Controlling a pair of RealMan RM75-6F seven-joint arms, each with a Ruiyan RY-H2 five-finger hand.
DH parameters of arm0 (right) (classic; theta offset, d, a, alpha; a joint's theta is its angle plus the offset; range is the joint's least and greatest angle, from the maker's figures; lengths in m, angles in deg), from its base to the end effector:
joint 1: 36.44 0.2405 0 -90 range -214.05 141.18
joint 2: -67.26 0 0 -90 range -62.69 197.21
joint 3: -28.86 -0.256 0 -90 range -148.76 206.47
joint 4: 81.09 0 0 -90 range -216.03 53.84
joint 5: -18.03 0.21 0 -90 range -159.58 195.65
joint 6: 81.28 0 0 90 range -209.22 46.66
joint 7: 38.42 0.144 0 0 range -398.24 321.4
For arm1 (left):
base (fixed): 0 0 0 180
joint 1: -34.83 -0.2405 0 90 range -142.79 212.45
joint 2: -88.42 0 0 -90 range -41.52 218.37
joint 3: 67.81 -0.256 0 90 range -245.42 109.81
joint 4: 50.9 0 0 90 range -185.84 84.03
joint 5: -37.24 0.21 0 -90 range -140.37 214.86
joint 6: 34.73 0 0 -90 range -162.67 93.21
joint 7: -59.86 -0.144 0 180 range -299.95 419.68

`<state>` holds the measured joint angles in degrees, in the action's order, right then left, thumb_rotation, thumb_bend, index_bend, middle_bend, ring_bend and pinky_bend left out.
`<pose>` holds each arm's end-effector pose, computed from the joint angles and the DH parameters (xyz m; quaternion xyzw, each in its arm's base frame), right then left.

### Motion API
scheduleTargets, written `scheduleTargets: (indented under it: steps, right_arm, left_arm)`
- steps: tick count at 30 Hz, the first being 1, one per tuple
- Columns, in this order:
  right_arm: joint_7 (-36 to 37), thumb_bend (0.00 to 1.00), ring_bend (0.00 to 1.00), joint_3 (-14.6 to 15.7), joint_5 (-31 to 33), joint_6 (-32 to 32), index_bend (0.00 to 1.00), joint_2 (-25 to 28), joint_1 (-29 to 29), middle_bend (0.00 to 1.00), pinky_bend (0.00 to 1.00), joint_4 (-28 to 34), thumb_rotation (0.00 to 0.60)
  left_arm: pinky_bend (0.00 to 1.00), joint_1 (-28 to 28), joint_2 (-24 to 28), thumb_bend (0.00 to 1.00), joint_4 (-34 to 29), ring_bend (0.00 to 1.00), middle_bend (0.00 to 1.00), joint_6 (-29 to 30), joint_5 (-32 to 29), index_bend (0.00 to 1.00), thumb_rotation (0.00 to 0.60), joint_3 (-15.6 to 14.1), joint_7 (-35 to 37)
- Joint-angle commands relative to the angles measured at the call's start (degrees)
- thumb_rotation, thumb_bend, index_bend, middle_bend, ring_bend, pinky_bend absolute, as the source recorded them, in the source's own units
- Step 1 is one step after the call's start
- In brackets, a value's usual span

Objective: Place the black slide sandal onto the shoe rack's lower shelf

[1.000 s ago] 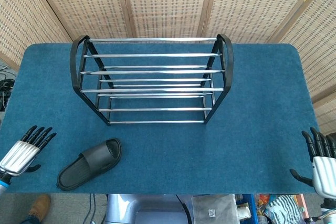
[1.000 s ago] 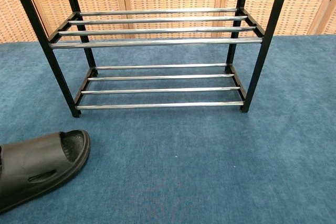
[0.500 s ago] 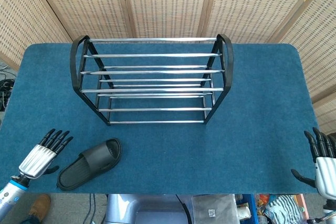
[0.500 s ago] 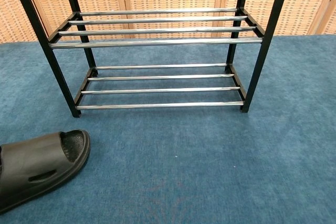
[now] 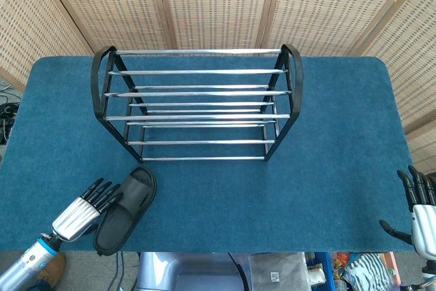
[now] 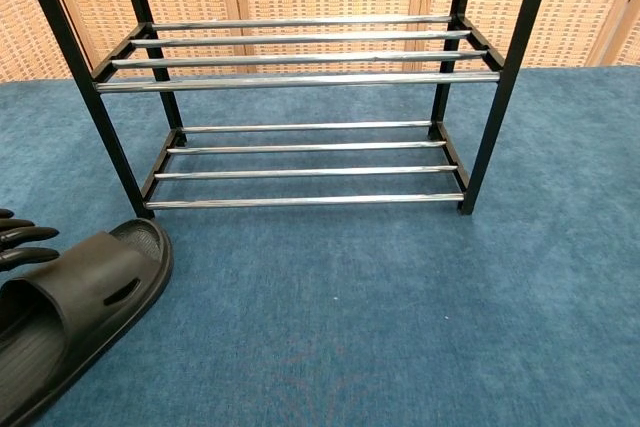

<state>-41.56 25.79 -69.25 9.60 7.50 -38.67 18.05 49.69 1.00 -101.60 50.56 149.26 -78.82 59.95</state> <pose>-0.3041 -0.1429 0.1849 0.5605 -0.3834 0.3832 0.6261 -0.3291 0.1818 0.0293 -0.8430 -0.1734 -0.3323 0.3859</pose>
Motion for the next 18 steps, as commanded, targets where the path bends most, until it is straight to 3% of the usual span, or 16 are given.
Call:
scheduleTargets:
  steps: [1,11,18]
  right_arm:
    - [0.08,0.0,0.0,-0.02,0.04,0.01,0.0,0.05,-0.01,0.0,0.0,0.02,0.6]
    - [0.67,0.0,0.0,-0.2,0.47,-0.01,0.0,0.34,-0.05,0.0,0.0,-0.01,0.6]
    - [1.51,0.0,0.0,-0.34,0.75,0.17,0.0,0.78,-0.21,0.0,0.0,0.06,0.6]
  left_arm:
    - [0.0,1.37,0.05,0.07,-2.51,0.0,0.0,-0.68,1.11,0.0,0.6,-0.3,-2.37]
    - [0.0,7.58,2.62,0.07,-13.33,0.0,0.0,-9.05,6.36,0.0,0.6,-2.41,-13.53]
    - [0.0,16.25,10.93,0.07,-26.92,0.0,0.0,-21.44,9.18,0.0,0.6,-3.15,-21.47]
